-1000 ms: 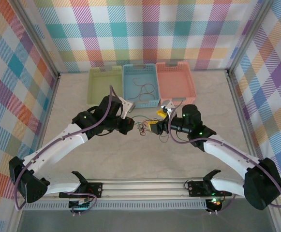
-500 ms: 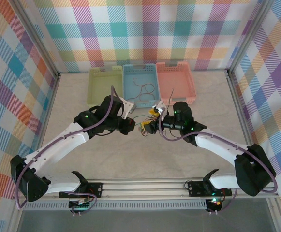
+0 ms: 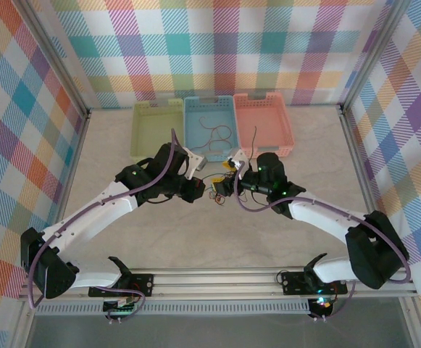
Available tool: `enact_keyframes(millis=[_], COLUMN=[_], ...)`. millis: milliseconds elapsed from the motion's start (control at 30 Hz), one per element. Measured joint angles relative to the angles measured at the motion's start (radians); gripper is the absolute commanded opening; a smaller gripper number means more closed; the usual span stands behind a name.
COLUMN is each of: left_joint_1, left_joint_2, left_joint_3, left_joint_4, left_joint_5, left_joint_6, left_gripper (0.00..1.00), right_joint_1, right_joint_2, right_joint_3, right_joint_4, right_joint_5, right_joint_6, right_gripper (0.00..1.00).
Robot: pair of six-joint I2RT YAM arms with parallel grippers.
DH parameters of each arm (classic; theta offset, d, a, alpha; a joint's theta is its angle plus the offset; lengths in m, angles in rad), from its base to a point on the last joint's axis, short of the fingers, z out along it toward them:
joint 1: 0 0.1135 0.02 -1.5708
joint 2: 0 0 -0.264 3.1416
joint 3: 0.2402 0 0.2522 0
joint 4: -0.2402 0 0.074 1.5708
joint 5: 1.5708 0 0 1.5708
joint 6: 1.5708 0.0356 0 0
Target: Untangle the cables
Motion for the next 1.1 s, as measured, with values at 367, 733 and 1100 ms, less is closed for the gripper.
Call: enact_keyframes(millis=[367,733,1100], left_joint_1=[0.000,0.000,-0.001], left_joint_2=[-0.009,-0.062,-0.234], left_joint_3=[0.015,0.016,0.034], left_joint_4=[-0.008,-0.034,-0.068], left_joint_5=[0.038,0.047,0.083], left_joint_6=[-0.007,-0.008,-0.025], left_gripper=[0.00,0.00,0.00], right_joint_1=[0.005,0.005,-0.056], right_joint_2=[0.062,0.099,0.171], right_joint_3=[0.000,-0.027,-0.023], right_joint_4=[0.005,0.018,-0.054], right_joint_5=[0.171,0.343,0.413], right_joint_6=[0.003,0.003,0.063], right_gripper=[0.60,0.57,0.57])
